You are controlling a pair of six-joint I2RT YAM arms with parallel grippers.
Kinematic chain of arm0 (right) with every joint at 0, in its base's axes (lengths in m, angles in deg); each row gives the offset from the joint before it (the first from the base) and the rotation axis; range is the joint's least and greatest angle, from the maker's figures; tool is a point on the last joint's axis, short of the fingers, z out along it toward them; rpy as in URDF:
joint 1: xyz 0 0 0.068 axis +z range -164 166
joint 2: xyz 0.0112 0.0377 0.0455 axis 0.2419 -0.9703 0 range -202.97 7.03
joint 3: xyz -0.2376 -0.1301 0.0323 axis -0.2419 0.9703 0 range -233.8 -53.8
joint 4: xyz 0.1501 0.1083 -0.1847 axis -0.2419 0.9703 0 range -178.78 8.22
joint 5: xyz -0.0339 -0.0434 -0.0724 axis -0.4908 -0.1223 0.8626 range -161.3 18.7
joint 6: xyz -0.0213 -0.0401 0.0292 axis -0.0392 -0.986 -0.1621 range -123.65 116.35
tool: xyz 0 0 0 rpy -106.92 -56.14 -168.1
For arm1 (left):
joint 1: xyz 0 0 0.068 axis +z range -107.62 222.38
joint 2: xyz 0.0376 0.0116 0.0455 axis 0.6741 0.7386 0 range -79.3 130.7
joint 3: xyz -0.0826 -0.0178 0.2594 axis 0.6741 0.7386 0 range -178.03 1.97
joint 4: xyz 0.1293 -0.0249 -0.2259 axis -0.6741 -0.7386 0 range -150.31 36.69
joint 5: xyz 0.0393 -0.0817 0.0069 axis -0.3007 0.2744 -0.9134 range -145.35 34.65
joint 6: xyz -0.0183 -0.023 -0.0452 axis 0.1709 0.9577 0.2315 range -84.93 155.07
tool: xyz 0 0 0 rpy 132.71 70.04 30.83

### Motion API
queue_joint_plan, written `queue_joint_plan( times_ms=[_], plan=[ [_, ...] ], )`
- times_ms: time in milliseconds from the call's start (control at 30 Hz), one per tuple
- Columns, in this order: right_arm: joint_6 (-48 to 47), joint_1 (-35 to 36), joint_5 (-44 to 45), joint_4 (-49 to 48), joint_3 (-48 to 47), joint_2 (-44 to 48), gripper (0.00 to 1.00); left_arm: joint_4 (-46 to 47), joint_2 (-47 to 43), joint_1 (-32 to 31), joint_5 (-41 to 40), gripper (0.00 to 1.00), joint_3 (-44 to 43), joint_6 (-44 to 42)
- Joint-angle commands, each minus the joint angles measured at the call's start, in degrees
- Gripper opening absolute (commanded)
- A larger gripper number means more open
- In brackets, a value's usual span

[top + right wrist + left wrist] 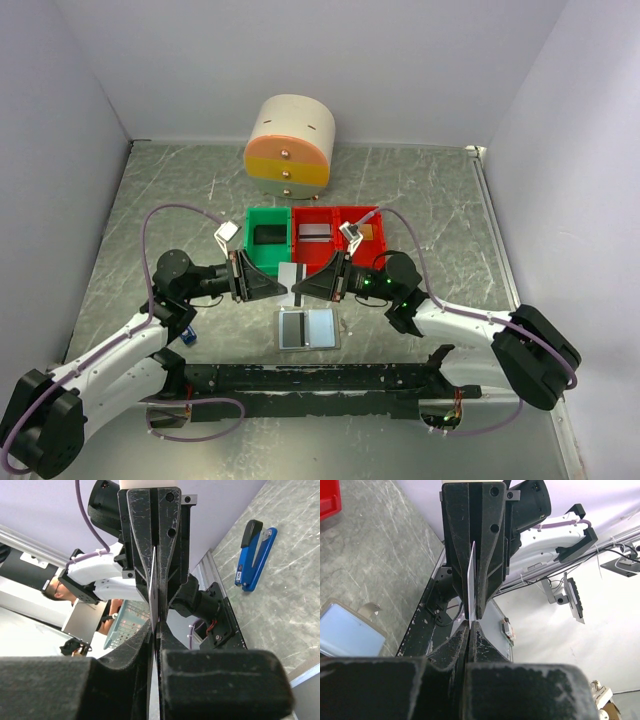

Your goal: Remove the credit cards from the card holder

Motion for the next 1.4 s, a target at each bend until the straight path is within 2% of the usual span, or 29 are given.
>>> queue_joint_plan(
  times_ms=[0,200,300,333,400,467,533,600,733,900,933,1000,1133,1233,1367],
  plan=[
    [1.27,0.24,-0.24,-5.30,0.36,0.56,0.08,2.67,0.08,0.24,0.51,0.07,0.95,0.31],
    [1.05,0.21,0.14,-5.45,0.31,-0.02,0.08,1.79,-0.15,0.23,0.54,0.07,0.91,-0.32],
    [1.08,0.20,1.02,-5.37,0.23,-0.01,0.00,1.63,0.03,0.23,0.87,0.07,0.84,-0.57],
    [1.12,0.24,1.54,-5.26,0.30,0.17,0.00,1.42,0.09,0.23,1.00,0.07,0.74,-0.74],
    [0.06,0.17,2.62,-3.07,0.27,1.01,0.00,-1.11,0.12,0.23,0.78,0.15,-0.03,-2.01],
    [-3.24,0.15,5.23,5.42,-0.79,3.69,0.00,-9.02,-0.70,0.23,-0.69,0.31,-2.37,-6.28],
    [-9.91,0.15,9.78,18.02,-3.03,6.93,0.00,-25.59,-2.39,0.23,-5.46,0.54,-6.83,-13.54],
    [-16.25,0.06,15.50,32.46,-6.27,9.33,0.00,-37.42,-3.94,0.23,-12.16,0.65,-11.42,-19.76],
    [-26.96,-0.03,26.67,52.25,-12.42,10.77,0.00,-54.53,-4.73,0.23,-27.50,0.72,-19.07,-27.20],
    [-38.02,-0.01,39.63,67.06,-20.74,8.05,0.00,-65.03,-4.51,0.24,-42.81,0.74,-24.90,-31.58],
    [-40.11,0.07,41.61,68.36,-21.98,7.32,0.00,-66.17,-4.20,0.24,-45.20,0.77,-25.99,-32.50],
    [-44.90,0.20,44.76,69.09,-24.02,5.68,0.00,-67.92,-2.77,0.28,-48.97,0.98,-27.88,-34.36],
    [-56.39,1.85,50.38,66.72,-26.11,2.44,0.00,-75.35,5.79,0.74,-53.34,1.00,-34.53,-35.03],
    [-67.79,2.76,50.66,60.35,-24.48,0.58,0.00,-74.82,7.11,2.54,-54.71,0.99,-36.00,-36.20],
    [-77.64,2.81,46.47,52.72,-23.00,-1.83,0.00,-71.91,7.00,10.77,-50.52,1.00,-34.55,-37.61]
  ],
)
